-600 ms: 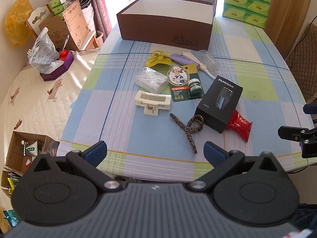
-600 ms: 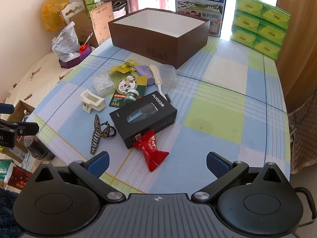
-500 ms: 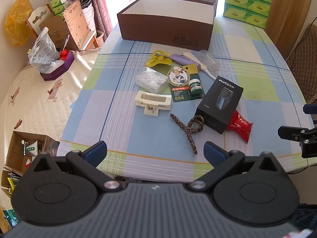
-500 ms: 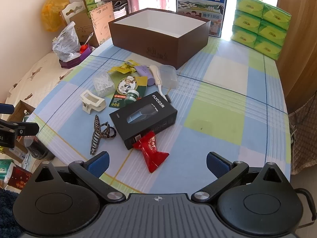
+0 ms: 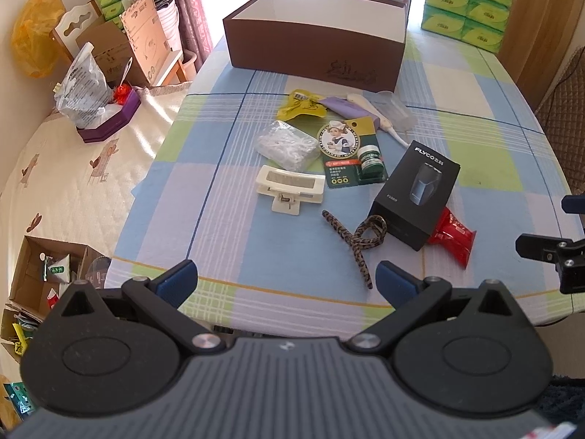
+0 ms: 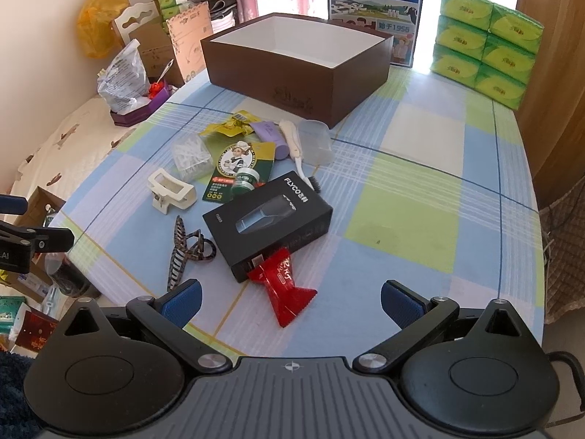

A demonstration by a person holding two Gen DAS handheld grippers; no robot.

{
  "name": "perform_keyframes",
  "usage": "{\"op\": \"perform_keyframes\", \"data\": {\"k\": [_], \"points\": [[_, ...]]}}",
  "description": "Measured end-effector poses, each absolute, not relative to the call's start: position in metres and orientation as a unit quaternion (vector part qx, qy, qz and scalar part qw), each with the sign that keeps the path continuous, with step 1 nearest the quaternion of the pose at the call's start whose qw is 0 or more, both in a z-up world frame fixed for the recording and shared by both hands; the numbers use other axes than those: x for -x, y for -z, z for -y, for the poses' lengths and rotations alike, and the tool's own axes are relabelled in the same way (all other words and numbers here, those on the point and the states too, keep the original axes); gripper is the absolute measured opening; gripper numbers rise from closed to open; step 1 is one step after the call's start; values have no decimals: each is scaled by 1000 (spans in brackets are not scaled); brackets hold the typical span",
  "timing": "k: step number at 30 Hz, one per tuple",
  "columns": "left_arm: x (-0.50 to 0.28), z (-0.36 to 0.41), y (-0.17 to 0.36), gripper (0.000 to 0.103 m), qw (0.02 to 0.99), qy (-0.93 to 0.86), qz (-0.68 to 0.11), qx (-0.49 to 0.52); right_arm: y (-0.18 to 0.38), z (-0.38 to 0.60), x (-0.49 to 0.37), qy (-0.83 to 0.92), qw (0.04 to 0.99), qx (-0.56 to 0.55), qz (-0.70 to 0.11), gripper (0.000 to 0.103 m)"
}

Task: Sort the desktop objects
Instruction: 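Move both tools toward the red candy and the leopard-print hair tie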

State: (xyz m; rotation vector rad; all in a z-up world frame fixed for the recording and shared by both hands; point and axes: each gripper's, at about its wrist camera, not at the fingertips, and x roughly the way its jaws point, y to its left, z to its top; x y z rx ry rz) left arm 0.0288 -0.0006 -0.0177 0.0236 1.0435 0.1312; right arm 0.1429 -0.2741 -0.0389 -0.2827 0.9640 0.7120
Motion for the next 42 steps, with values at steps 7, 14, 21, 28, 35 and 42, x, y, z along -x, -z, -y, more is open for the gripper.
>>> {"op": "perform_keyframes", "data": {"k": [7, 14, 21, 28, 35, 42], "points": [[-33, -1, 22, 102, 862, -68, -502, -5, 43, 271, -147, -337, 814, 126, -456, 101], [-38, -3, 27, 102, 858, -69, -509, 0, 49, 270, -153, -342, 810, 126, -460, 101], [-43, -3, 31, 102, 855, -69, -514, 5, 54, 267, -156, -351, 803, 136, -461, 101], [-48, -3, 39, 102, 851, -69, -520, 14, 61, 264, -163, -363, 798, 143, -459, 101], [-53, -2, 47, 102, 848, -71, -524, 19, 75, 257, -169, -387, 791, 170, -442, 101], [-55, -1, 57, 102, 844, -78, -530, 26, 104, 252, -173, -422, 768, 192, -442, 84]]}}
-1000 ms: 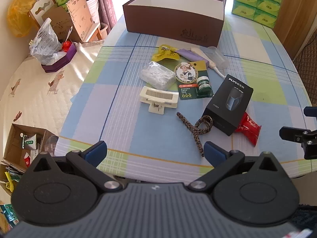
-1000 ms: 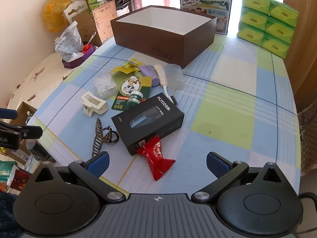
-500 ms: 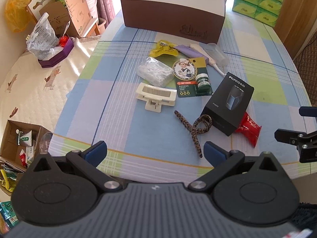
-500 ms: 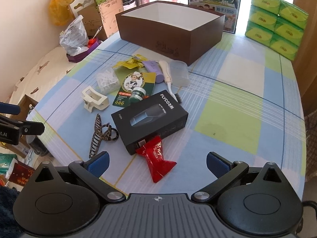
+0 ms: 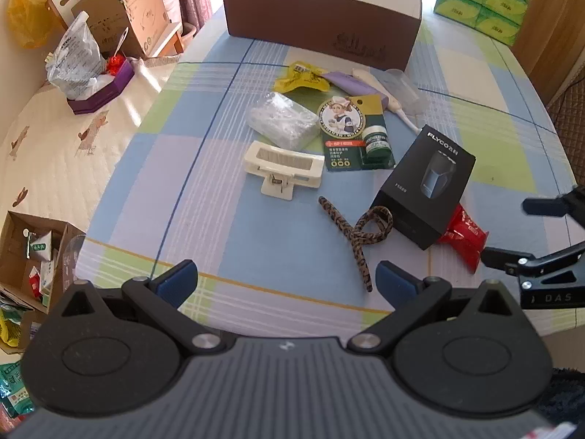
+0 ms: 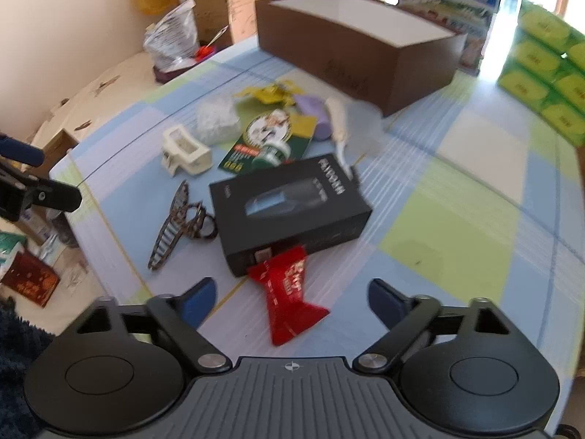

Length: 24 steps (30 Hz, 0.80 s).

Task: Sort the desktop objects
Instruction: 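Move both tools toward the red candy and the leopard-print hair tie, then grasp the red candy with the right tool while the left tool grasps the leopard-print hair tie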

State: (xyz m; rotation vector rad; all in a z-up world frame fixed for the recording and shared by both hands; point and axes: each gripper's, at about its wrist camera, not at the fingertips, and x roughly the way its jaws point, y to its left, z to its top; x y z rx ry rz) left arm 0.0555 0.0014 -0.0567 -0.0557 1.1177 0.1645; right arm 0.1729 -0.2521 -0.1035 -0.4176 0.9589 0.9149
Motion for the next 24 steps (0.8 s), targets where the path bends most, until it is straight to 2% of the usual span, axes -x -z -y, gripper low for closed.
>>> {"op": "perform_keyframes", "data": {"k": [8, 21, 24], "points": [[-64, -2, 78, 101, 836, -82, -541, 40, 119, 248, -187, -454, 743, 190, -455, 62], [-85, 4, 102, 98, 832, -79, -547, 48, 141, 240, -189, -481, 719, 268, -424, 48], [-89, 7, 107, 98, 831, -73, -549, 48, 146, 239, -189, -487, 716, 274, -420, 40]]}}
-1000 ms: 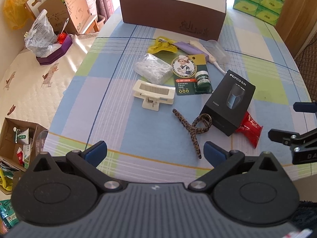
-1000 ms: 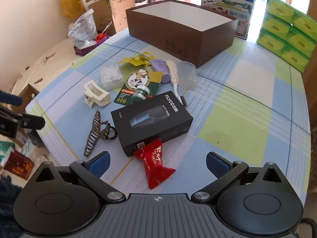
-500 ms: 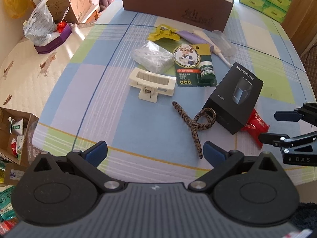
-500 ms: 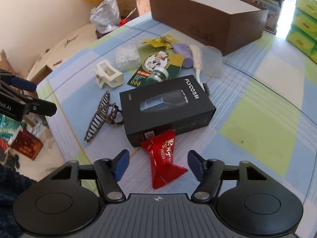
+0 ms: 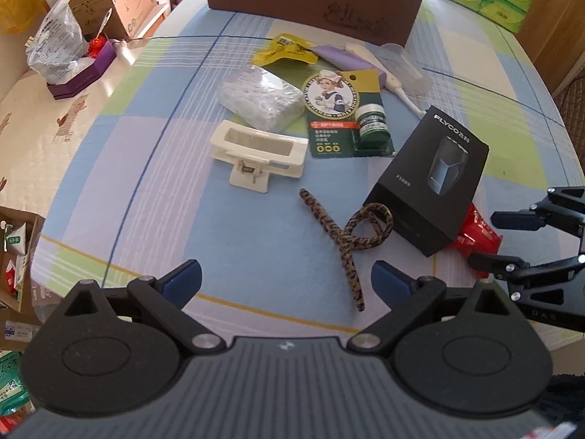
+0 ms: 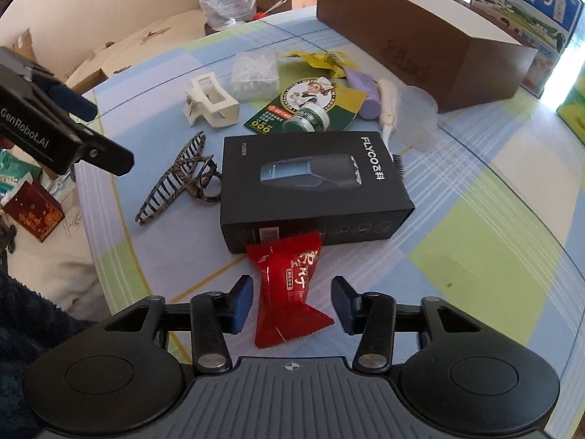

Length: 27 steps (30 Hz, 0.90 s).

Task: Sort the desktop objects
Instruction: 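Grasp the red candy with the right tool while the left tool grasps the leopard-print hair tie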

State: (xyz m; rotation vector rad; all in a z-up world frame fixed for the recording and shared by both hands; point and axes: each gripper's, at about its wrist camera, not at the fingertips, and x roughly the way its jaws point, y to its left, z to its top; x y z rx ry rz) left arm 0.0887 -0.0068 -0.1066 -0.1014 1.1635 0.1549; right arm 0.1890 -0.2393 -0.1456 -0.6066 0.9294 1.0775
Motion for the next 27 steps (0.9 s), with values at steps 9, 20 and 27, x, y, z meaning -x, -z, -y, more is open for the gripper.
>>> {"op": "perform_keyframes", "data": {"k": [9, 20, 27], "points": [[-99, 22, 124, 93, 829, -42, -553, 63, 146, 260, -208, -442, 735, 258, -445, 27], [-119, 35, 147, 72, 844, -34, -527, 92, 142, 292, -231, -381, 764, 231, -467, 27], [-115, 21, 150, 46, 846, -47, -517, 122, 142, 299, -236, -380, 762, 228, -473, 27]]}}
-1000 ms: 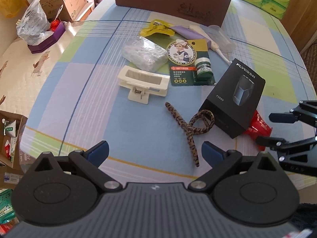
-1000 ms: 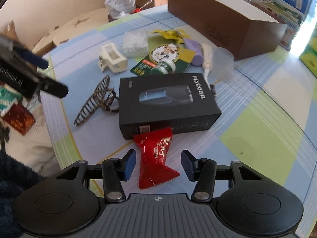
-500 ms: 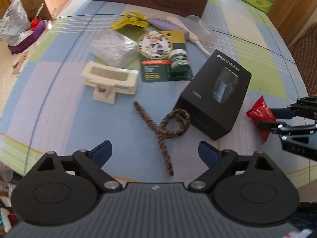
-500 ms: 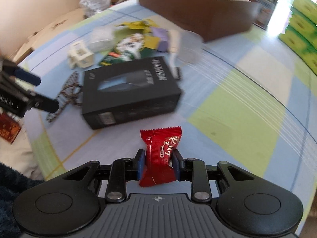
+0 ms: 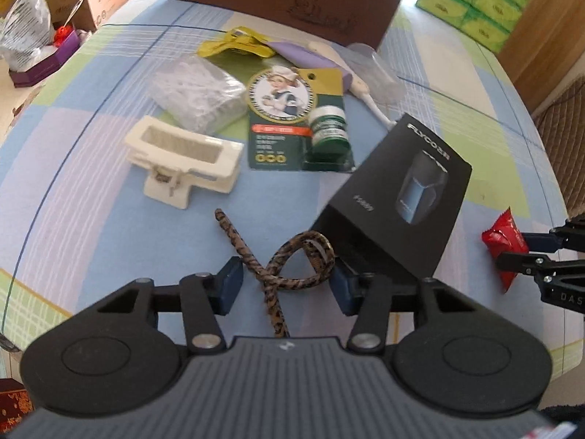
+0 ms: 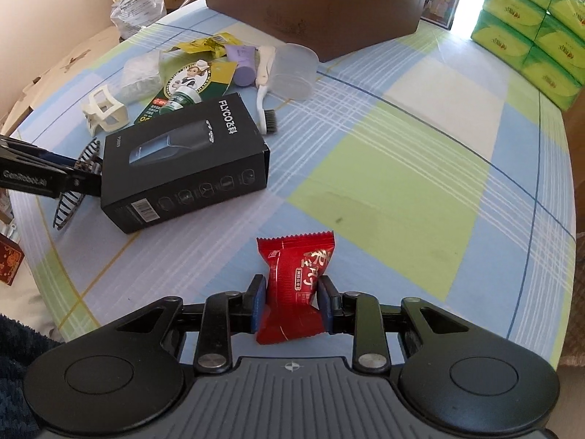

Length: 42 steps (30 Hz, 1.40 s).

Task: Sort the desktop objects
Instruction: 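Grasp the red candy with the right tool while the left tool grasps the leopard-print hair tie, then carry both items into the brown box and open both tools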

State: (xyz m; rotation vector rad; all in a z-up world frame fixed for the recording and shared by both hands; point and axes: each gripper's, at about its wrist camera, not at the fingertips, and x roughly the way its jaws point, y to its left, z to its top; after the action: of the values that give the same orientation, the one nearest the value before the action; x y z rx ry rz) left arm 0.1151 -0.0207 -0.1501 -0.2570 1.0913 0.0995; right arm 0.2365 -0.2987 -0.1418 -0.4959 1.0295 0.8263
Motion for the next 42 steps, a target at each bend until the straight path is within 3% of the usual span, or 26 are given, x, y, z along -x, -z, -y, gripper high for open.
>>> {"op": "perform_keyframes", "data": {"k": [2, 7, 9, 11, 13, 16, 18, 30, 33, 34, 35, 42], "points": [[-108, 13, 149, 40, 845, -54, -517, 124, 141, 301, -238, -381, 761, 226, -474, 27], [-99, 1, 148, 42, 841, -65, -519, 136, 142, 301, -240, -389, 759, 217, -475, 28], [-101, 3, 148, 49, 844, -73, -514, 134, 142, 301, -241, -393, 758, 213, -475, 34], [-104, 7, 149, 54, 848, -80, -507, 131, 142, 301, -241, -395, 760, 212, -471, 49], [-109, 11, 151, 54, 854, -82, -502, 115, 142, 301, -241, -399, 760, 210, -469, 52], [-114, 19, 154, 52, 861, -83, -495, 83, 141, 302, -241, -403, 758, 208, -468, 53], [-114, 22, 155, 41, 864, -84, -493, 58, 141, 302, -241, -403, 759, 207, -468, 54], [-87, 25, 139, 40, 867, -76, -491, 45, 146, 298, -240, -409, 759, 211, -460, 55], [-85, 24, 131, 39, 868, -77, -488, 44, 148, 295, -240, -404, 760, 216, -460, 53], [-84, 24, 129, 39, 870, -77, -486, 43, 150, 294, -239, -402, 759, 224, -460, 44], [-83, 23, 127, 39, 871, -78, -484, 43, 150, 293, -238, -400, 758, 229, -462, 25], [-84, 12, 107, 39, 882, -67, -464, 45, 136, 296, -239, -386, 776, 190, -461, 23]]}}
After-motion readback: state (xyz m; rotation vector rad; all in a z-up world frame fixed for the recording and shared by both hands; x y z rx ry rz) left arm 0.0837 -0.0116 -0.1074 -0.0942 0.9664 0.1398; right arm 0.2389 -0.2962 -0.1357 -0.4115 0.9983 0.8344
